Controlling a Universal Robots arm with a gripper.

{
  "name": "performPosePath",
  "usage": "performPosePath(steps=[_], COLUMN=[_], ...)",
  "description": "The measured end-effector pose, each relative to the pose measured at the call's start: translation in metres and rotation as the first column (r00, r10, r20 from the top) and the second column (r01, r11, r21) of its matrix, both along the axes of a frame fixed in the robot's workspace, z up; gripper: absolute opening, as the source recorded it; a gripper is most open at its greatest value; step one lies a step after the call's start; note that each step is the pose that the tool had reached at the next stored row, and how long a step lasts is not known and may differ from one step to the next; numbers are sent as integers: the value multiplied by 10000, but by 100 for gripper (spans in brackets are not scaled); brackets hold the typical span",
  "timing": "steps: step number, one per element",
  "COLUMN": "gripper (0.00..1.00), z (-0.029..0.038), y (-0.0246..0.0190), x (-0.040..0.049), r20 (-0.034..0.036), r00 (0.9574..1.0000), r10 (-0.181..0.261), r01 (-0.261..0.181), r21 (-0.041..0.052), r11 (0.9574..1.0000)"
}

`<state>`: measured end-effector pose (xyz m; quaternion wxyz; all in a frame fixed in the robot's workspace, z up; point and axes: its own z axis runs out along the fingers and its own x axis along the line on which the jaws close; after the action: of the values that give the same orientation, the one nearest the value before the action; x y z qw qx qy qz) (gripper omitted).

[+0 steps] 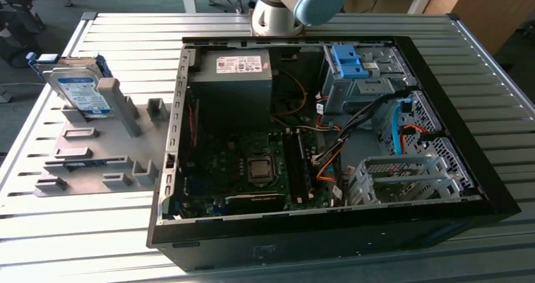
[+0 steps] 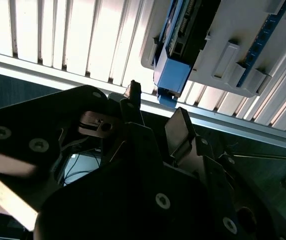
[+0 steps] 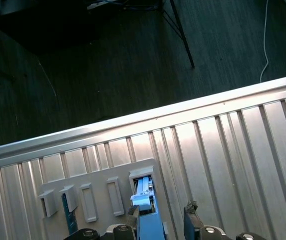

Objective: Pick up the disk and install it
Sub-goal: 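Pick up the disk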

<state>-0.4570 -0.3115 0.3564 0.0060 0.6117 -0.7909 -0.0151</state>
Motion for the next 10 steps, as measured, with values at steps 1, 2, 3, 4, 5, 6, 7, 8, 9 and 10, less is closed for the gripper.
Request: performPosePath(steps=[1, 2, 3, 4, 5, 6, 7, 8, 9, 10], gripper=[47, 47, 47, 47, 47, 47, 47, 47, 47, 47], z=[0, 0, 0, 0, 0, 0, 0, 0, -1, -2], y=[0, 0, 0, 0, 0, 0, -1, -3, -4, -5], x=[0, 0, 1, 1, 1, 1, 1, 2, 2, 2], r20=[0, 0, 1, 0, 0, 0, 1, 10, 24, 35], r00=[10000, 10000, 10000, 10000, 10000, 10000, 10000, 10000, 9998, 9994], r10=[1, 0, 0, 0, 0, 3, 33, 98, 206, 333], r01=[-1, 0, 0, 0, 0, -3, -33, -98, -206, -333], r21=[0, 0, 0, 0, 0, 0, 0, 0, 0, 0], r11=[10000, 10000, 10000, 10000, 10000, 10000, 10000, 10000, 9998, 9994])
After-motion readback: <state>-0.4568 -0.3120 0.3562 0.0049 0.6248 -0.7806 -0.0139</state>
